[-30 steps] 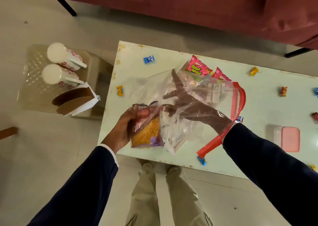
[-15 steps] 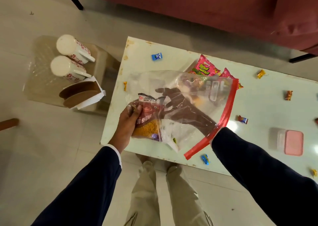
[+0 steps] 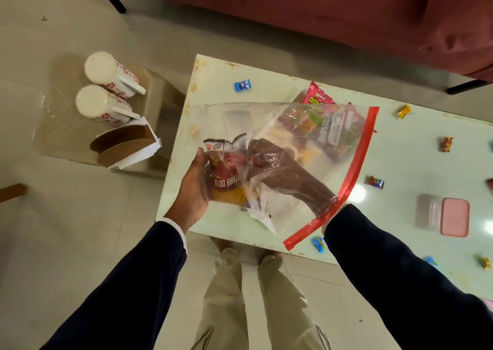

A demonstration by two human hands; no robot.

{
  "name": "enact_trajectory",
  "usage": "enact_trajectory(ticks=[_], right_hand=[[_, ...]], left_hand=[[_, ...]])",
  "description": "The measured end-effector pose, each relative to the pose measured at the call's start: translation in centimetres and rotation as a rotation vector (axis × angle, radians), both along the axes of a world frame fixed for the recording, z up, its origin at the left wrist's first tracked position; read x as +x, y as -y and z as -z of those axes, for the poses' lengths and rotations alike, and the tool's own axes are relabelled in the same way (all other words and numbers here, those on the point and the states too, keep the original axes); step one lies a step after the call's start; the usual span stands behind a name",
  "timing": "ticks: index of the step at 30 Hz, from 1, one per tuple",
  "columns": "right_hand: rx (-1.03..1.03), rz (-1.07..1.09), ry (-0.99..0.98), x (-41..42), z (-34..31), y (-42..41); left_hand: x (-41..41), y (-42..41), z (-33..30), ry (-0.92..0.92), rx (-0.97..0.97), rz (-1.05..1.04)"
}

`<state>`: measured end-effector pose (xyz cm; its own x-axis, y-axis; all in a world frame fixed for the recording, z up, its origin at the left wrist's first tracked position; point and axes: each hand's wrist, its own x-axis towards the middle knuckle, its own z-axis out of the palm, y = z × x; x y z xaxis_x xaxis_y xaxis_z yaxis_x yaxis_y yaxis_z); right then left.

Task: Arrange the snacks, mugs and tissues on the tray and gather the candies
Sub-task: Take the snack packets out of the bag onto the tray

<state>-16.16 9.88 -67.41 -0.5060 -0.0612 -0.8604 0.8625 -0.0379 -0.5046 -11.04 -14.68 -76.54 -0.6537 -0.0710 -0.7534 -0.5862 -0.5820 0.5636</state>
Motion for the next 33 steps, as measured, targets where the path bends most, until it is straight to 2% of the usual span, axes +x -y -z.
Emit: enact_trajectory(ticks=[2, 3, 7, 10, 12, 14, 18, 20, 23, 28, 31, 33], right_hand=[[-0.075, 0.195, 0.066, 0.3, 0.8, -0.8], [-0.078, 0.212, 0.072, 0.4, 1.0, -1.1], [-0.041, 0.072, 0.006, -1.2, 1.1, -1.3], [-0.017, 0.122, -0.034, -3.9, 2.2, -1.7], [-0.030, 0.067, -0.151, -5.7, 1.8, -2.1], [-0.043, -0.001, -0.373, -7.1, 1.8, -3.4], [0.063, 0.109, -0.469, -9.1, 2.6, -8.4], [0.205, 0.106, -0.500, -9.5, 3.6, -11.2], [0.454, -0.091, -0.504, -10.0, 6.0, -13.4], [0.443, -0.267, -0.387, -10.6, 10.0, -13.0], [0.623, -0.514, -0.482, -10.8, 12.1, -11.8], [0.687, -0.595, -0.497, -10.7, 13.0, -11.1]], left_hand=[[-0.1, 0.2, -0.1, 0.000, -0.060, 0.025], [-0.2, 0.2, -0.3, -0.007, -0.095, 0.044], [-0.7, 0.4, 0.3, -0.024, -0.228, -0.025], [-0.9, 1.1, 0.8, -0.072, -0.260, -0.147], [-0.8, 2.0, 0.9, -0.107, -0.257, -0.208], [-0.7, 3.0, 0.9, -0.154, -0.263, -0.192], [-0.6, 4.8, 0.2, -0.230, -0.267, -0.163], [-0.8, 5.0, -0.1, -0.242, -0.271, -0.201], [-1.4, 4.7, -0.6, -0.178, -0.285, -0.273], [-1.9, 3.7, -1.2, -0.191, -0.277, -0.258], [-2.1, 3.2, -0.9, -0.192, -0.256, -0.268], [-2.1, 3.0, -0.6, -0.184, -0.253, -0.264]])
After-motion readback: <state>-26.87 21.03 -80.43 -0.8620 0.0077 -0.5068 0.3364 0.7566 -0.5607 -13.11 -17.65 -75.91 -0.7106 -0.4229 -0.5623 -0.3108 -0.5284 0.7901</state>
